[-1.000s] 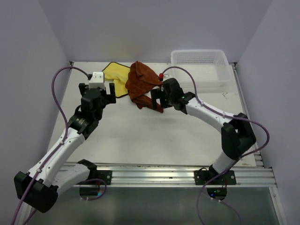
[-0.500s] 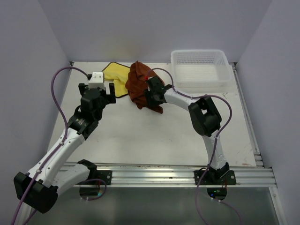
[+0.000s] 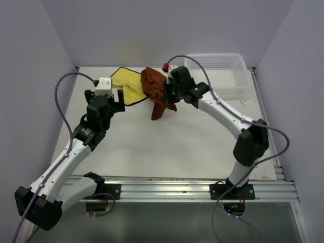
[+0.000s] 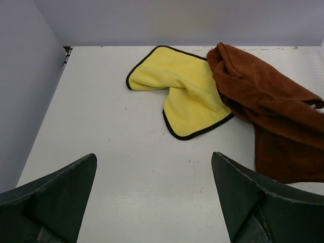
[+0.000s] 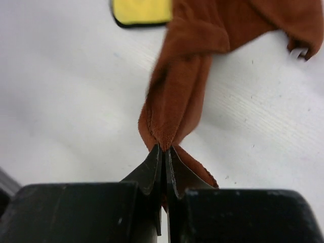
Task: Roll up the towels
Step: Grab a towel with the right arm, then move the towel to the center of the board, then flatten the towel
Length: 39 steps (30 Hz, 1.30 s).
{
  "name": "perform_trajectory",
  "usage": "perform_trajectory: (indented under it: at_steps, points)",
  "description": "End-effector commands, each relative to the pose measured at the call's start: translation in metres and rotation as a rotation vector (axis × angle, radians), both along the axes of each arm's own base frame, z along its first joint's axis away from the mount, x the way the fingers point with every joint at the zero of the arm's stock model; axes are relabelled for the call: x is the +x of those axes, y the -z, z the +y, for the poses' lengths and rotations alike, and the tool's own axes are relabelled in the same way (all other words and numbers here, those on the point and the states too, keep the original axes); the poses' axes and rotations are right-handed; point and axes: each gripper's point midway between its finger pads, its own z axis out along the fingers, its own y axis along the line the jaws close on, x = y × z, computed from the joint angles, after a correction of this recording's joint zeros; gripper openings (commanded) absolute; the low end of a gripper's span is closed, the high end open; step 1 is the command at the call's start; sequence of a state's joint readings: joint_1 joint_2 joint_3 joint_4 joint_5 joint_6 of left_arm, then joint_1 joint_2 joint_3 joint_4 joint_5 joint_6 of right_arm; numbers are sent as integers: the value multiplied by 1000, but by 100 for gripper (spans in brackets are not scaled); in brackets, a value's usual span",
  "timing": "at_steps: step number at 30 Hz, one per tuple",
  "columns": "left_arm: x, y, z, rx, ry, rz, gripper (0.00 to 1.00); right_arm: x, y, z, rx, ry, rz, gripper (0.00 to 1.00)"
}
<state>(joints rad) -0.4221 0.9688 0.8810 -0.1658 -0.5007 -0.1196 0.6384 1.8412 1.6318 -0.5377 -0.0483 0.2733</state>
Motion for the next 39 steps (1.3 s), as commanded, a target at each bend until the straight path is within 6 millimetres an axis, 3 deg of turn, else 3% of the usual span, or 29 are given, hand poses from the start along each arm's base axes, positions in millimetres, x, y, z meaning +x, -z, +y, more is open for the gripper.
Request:
perform_trajectory:
  at_steps: [1, 2, 3, 7, 8, 9, 10, 11, 13, 14, 16, 17, 18, 19, 22, 23, 26, 29, 34, 36, 39]
  points:
    - [0, -27, 1, -29, -3, -65, 100, -39, -118, -8, 182, -43, -162, 0]
    - [0, -26, 1, -28, -3, -64, 100, -56, -135, -20, 217, -41, -192, 0]
    - [-1, -27, 1, -29, -3, -65, 100, -64, -139, -25, 232, -36, -197, 0]
    - [-1, -26, -3, -39, 17, -64, 100, -102, -124, -62, 213, 8, -189, 0]
    - [-1, -27, -4, -42, 21, -66, 100, -112, -96, -71, 178, 21, -143, 0]
    - [-1, -27, -5, -44, 25, -63, 100, -122, -99, -80, 203, 42, -150, 0]
    - [0, -27, -6, -46, 30, -63, 100, -128, -87, -83, 200, 47, -132, 0]
    - [0, -26, -7, -48, 34, -61, 100, -136, -57, -87, 182, 49, -79, 0]
    - [0, -25, -9, -52, 42, -56, 100, -149, -36, -91, 193, 56, -35, 0]
    - [1, -23, -10, -53, 46, -51, 100, -158, -10, -94, 167, 49, 20, 0]
    - [3, -19, -14, -53, 60, -36, 100, -168, 19, -99, 138, 57, 81, 0]
    - [4, -17, -15, -54, 64, -31, 100, -171, 26, -100, 127, 57, 94, 2]
    - [6, -12, -17, -51, 69, -15, 100, -172, 30, -101, 121, 54, 103, 10]
    - [7, -10, -18, -49, 72, -9, 100, -175, 33, -102, 110, 48, 114, 36]
    - [10, -3, -20, -43, 76, 13, 100, -173, 20, -101, 132, 36, 78, 52]
    - [10, -2, -22, -44, 81, 18, 100, -170, 8, -100, 158, 36, 39, 61]
    - [13, 5, -29, -49, 111, 39, 100, -156, -11, -106, 167, 96, -42, 62]
    - [15, 12, -35, -52, 134, 62, 100, -144, -10, -119, 108, 183, -61, 62]
    - [17, 15, -35, -17, 136, 78, 100, -141, 23, -134, 15, 264, -13, 65]
    - [15, 9, -29, -6, 113, 61, 100, -146, 39, -140, -9, 285, 6, 71]
    - [13, 6, -31, -12, 125, 46, 100, -157, 62, -144, -26, 282, 58, 72]
